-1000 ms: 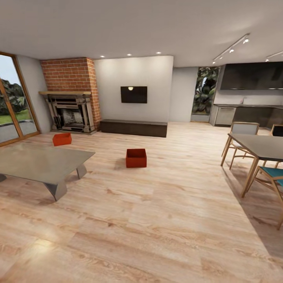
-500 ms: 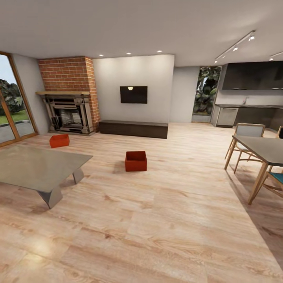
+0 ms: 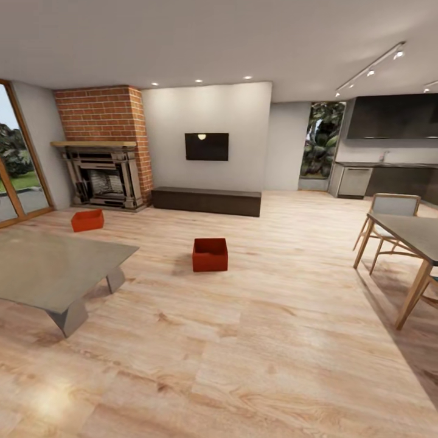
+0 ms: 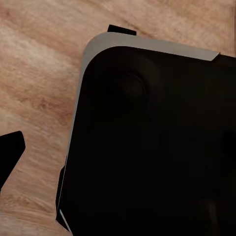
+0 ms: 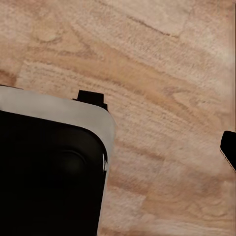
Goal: Move the two storage containers from the living room to the garage. In the garage, place one container on the floor and stack the other container on top of it (either order is fine).
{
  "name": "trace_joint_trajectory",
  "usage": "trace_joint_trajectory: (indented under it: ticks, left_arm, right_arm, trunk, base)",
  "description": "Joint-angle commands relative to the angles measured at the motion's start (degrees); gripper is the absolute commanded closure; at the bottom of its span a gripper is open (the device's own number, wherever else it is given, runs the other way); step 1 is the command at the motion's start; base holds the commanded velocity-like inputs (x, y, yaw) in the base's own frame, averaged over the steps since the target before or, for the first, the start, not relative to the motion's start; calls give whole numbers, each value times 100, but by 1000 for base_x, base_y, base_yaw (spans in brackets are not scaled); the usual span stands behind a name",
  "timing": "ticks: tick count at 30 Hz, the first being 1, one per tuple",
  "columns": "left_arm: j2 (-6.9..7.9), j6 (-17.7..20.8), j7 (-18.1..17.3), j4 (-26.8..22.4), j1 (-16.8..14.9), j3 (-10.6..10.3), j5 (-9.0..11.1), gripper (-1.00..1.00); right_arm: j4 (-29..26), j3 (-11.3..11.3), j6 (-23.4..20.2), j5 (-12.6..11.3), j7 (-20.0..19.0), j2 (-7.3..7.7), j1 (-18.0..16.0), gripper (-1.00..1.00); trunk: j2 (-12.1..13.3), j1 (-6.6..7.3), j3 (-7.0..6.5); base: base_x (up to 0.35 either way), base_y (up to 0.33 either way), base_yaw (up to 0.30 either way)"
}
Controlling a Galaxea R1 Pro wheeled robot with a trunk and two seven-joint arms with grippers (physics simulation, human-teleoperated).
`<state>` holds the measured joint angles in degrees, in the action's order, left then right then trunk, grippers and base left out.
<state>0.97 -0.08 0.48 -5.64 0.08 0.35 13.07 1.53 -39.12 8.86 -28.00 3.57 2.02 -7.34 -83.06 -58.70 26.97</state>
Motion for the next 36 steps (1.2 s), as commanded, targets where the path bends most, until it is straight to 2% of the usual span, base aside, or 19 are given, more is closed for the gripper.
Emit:
trace_joint_trajectory:
  ticks: [1,9,36]
  left_arm:
    - [0,-1,5,-7,1,0,29,-100]
    - [0,-1,5,-7,1,2,29,-100]
    - [0,-4,5,-7,1,8,29,-100]
  right_arm:
    - [14,-44,28,-45,8,-7,-5,-100]
    - [14,-74,28,-33,5,4,-5,-100]
    - [14,-35,28,-49,3,18,-5,-100]
  trunk:
    - [-2,-3,5]
    - [-2,-3,14]
    - [-2,-3,14]
  base:
    - [325,0,48]
    - [325,0,129]
    - [325,0,3]
